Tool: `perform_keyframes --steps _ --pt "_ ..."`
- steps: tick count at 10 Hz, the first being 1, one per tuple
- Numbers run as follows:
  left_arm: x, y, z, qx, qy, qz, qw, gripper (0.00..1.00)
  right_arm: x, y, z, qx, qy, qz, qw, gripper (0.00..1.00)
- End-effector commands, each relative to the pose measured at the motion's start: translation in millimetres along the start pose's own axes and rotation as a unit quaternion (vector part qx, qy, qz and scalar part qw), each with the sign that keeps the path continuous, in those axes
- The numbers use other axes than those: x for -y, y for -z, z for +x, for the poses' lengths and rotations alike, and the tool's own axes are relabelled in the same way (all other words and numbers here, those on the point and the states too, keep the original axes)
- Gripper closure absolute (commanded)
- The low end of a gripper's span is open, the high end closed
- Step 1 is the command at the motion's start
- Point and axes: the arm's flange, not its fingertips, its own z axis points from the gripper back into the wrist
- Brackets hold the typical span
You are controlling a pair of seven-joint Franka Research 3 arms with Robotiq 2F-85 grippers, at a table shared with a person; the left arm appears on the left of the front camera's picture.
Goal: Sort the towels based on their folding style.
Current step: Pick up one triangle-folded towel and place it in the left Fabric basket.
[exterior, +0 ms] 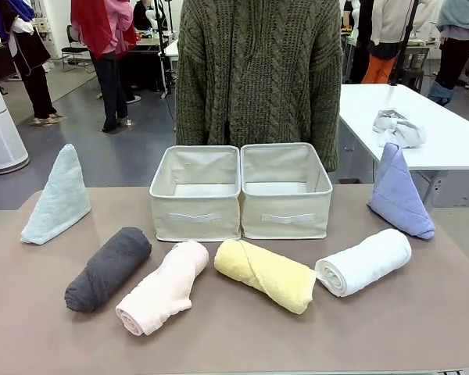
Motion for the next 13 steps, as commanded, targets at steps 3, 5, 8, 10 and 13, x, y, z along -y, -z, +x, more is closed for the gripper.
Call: perform_keyframes --steps 3,5,8,10,13 --pt "-17.7 -4.2 -0.6 -0.006 -0.018 -0.040 0.999 0.00 9.3 -8.1 3.6 -0.038 -0.034 0.054 0.997 0.00" --pt "-54.8 -18.5 -17.1 -0.019 -0.041 -0.079 0.996 0.00 48.9 -40.8 -3.7 -0.041 -0.037 0.110 0.992 0.00" --pt "-71.6 -24.1 -33.9 -0.020 -0.039 -0.110 0.993 0.00 76.0 -63.0 -11.9 0.012 -0.021 0.126 0.992 0.00" --pt "-66.3 -19.1 -34.6 -0.013 -0.041 -0.094 0.995 0.00 79.2 -54.6 -8.0 0.033 -0.010 0.110 0.993 0.00" --pt "-69.5 -17.3 -44.0 -0.027 -0.050 -0.105 0.993 0.00 78.5 -60.4 -14.4 0.023 -0.010 0.113 0.993 0.00"
